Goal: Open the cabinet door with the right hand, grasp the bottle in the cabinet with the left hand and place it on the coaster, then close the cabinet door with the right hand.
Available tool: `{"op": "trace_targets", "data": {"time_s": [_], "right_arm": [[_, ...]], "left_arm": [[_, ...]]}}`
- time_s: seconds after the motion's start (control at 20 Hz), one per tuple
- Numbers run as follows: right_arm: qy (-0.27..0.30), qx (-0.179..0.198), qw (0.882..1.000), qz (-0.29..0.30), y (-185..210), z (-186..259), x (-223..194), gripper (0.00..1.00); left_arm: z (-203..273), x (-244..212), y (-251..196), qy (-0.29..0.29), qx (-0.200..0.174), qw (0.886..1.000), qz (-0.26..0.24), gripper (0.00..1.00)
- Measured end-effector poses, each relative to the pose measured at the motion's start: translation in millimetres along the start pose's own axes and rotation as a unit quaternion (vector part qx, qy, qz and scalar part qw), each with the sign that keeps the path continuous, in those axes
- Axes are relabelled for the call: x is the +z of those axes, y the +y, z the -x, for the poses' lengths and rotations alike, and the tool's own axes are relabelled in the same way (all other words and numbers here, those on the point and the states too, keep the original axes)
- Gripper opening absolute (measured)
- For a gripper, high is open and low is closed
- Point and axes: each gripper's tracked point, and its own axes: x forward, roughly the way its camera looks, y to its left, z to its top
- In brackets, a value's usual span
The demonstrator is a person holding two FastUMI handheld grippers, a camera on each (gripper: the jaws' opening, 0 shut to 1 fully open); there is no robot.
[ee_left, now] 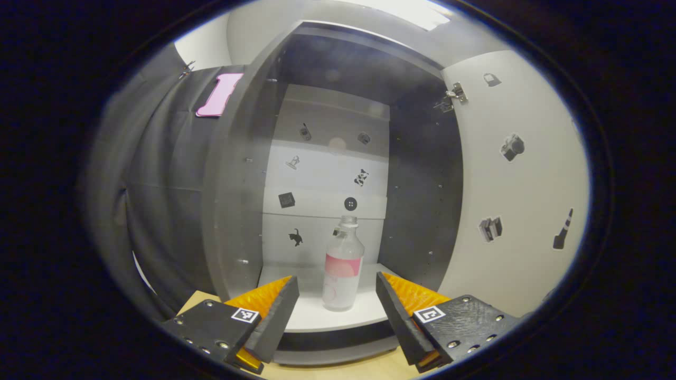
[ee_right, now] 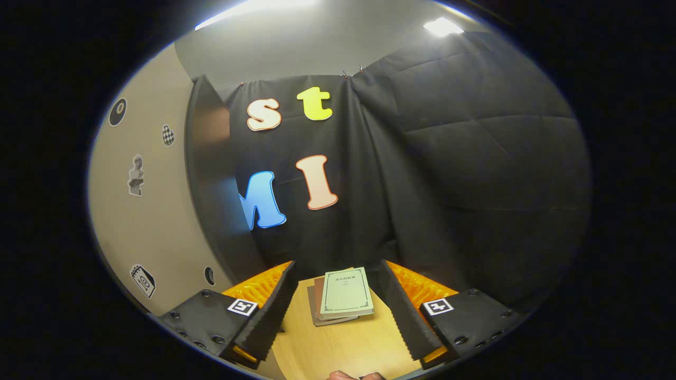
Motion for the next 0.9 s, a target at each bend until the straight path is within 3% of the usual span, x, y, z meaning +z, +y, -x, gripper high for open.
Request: {"op": "trace_targets", "data": {"time_s": [0.05,0.4,0.65,0.9], "right_arm": [[0.003,-0.005,1.000,-0.002,-5,-5,-1,1.00],[0.039,-0.021,0.999,0.005,-23,-38,-18,0.98],[0.054,-0.032,0.998,0.014,-24,-52,-29,0.98],[0.079,-0.020,0.997,-0.015,-12,-60,-51,0.98]], "left_arm": [[-13,0,1,0.000,0.002,1.000,-0.004,0.89],[-73,-13,-11,0.004,-0.021,0.999,-0.026,0.90],[-99,-20,-12,0.004,-0.009,0.999,-0.042,0.90],[-117,-32,-15,0.012,-0.021,1.000,-0.015,0.89]]}}
